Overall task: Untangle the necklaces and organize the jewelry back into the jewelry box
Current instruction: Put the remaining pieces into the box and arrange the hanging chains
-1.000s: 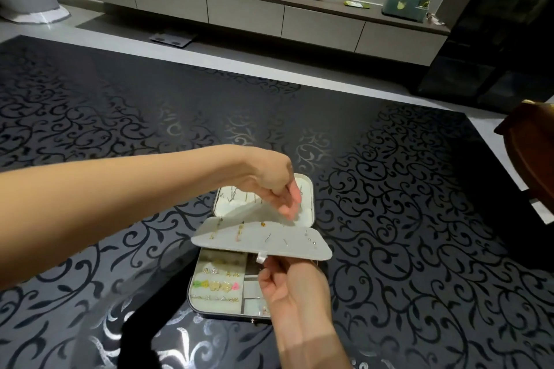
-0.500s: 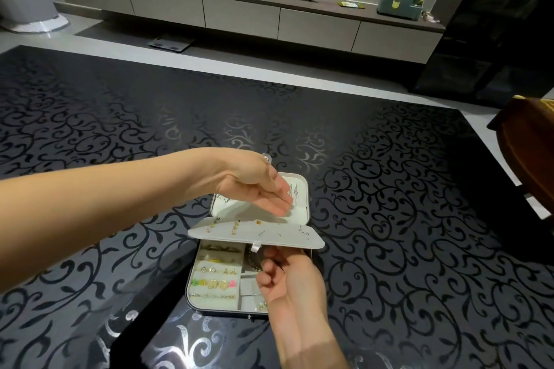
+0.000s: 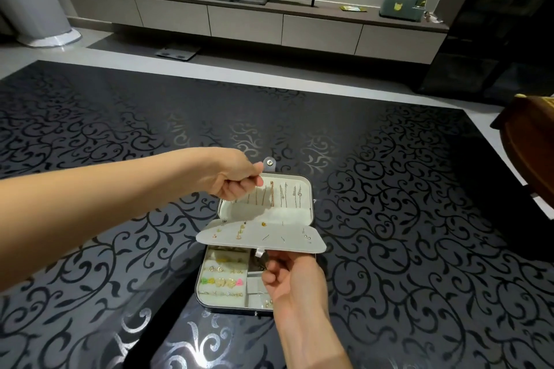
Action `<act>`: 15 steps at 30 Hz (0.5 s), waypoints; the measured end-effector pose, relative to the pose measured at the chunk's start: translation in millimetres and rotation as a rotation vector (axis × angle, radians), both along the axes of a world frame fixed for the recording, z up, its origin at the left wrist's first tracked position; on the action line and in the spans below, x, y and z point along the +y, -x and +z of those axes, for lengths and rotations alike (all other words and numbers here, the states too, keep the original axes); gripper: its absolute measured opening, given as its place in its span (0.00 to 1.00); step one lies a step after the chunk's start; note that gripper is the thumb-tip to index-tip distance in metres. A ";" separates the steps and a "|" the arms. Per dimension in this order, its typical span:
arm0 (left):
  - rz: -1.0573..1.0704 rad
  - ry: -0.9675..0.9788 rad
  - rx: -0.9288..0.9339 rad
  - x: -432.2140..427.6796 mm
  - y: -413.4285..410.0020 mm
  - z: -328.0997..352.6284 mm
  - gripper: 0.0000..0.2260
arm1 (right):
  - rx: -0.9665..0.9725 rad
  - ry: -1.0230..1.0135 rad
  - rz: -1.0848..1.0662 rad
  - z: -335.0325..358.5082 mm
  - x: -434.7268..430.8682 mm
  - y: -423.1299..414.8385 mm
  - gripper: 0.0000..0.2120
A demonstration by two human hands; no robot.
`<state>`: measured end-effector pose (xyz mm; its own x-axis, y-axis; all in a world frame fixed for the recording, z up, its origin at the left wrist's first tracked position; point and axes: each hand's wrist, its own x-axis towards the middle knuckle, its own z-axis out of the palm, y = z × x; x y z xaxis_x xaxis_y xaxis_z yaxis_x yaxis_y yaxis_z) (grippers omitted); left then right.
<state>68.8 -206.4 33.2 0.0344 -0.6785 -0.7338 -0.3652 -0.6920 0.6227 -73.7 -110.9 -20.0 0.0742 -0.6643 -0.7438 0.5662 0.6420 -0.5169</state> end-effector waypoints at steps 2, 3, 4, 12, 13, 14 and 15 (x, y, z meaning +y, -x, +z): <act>0.020 0.017 0.049 0.2 -4.2 1.5 0.20 | -0.019 0.006 0.007 -0.5 -0.2 -0.7 0.11; 0.058 -0.004 0.120 0.1 -5.2 2.7 0.21 | -0.027 0.008 0.008 -1.0 -0.2 -0.7 0.11; 0.096 -0.035 0.204 0.3 -5.7 4.4 0.21 | -0.032 0.010 0.010 -1.3 -0.3 -0.4 0.10; 0.137 -0.112 0.447 3.1 -10.7 17.6 0.14 | -0.049 0.018 0.023 2.9 0.9 -0.8 0.09; 0.110 -0.104 0.445 3.5 -9.8 17.0 0.15 | -0.049 0.016 0.021 2.8 1.5 -0.7 0.09; 0.081 -0.096 0.442 4.0 -8.9 16.4 0.15 | -0.048 0.017 0.019 2.9 1.7 -0.7 0.09; 0.057 -0.090 0.439 4.7 -8.1 16.3 0.15 | -0.048 0.018 0.016 3.1 2.1 -0.5 0.09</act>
